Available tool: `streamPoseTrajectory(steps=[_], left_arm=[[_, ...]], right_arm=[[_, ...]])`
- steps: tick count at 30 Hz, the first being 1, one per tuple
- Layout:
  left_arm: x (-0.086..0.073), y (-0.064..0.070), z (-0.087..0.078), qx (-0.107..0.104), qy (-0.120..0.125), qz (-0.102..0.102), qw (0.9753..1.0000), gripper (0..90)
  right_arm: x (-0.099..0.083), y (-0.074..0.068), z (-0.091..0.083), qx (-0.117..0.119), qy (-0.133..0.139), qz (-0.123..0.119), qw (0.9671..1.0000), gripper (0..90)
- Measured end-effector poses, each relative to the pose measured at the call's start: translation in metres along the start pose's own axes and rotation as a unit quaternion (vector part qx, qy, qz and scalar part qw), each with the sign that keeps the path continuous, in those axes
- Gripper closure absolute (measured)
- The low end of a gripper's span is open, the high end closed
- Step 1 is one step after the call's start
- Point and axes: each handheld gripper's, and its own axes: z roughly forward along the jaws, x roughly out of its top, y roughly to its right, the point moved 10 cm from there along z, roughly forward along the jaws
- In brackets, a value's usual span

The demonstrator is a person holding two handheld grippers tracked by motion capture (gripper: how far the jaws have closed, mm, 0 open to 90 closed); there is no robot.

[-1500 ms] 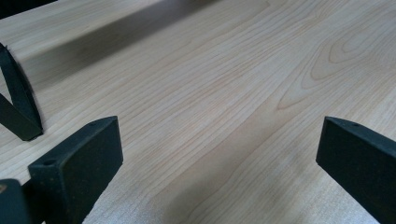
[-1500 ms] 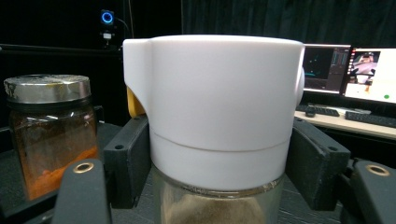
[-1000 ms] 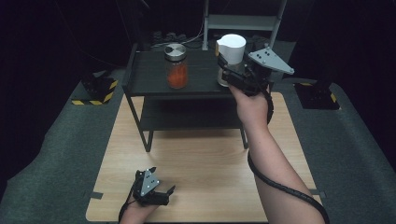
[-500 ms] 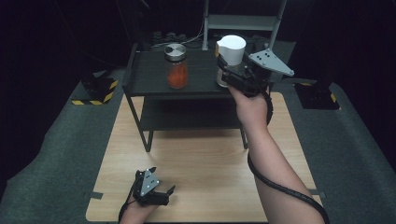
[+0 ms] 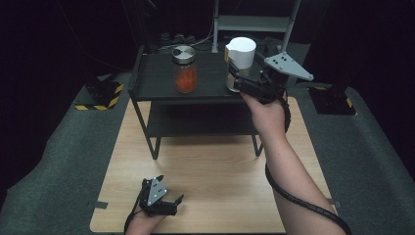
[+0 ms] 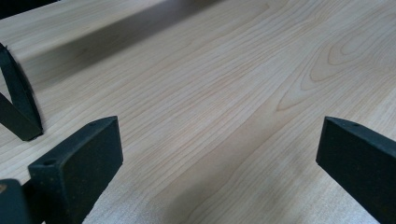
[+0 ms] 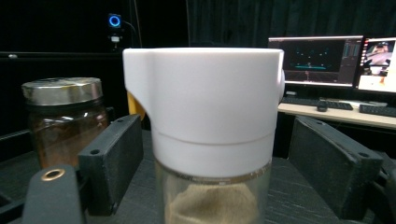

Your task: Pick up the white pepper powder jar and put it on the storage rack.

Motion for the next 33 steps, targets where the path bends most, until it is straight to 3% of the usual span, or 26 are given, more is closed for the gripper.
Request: streamPoseTrajectory(steps=[12,26,33], left_arm=[[0.0,0.001,0.0,0.004,0.001,0.001,1.0,0.8],[0.001,0.0,0.001,0.005,-0.004,0.0,1.0,0.8],[0.001,0.0,0.001,0.006,-0.004,-0.005,1.0,0.8]], right_arm=[[-0.007,0.0,-0.016,0.021,-0.003,-0.01,0.9997,0.2],[-0.012,0.0,-0.045,0.027,-0.001,-0.033,0.9991,0.0],[-0.025,0.001,-0.058,0.032,-0.009,-0.036,0.9988,0.0]])
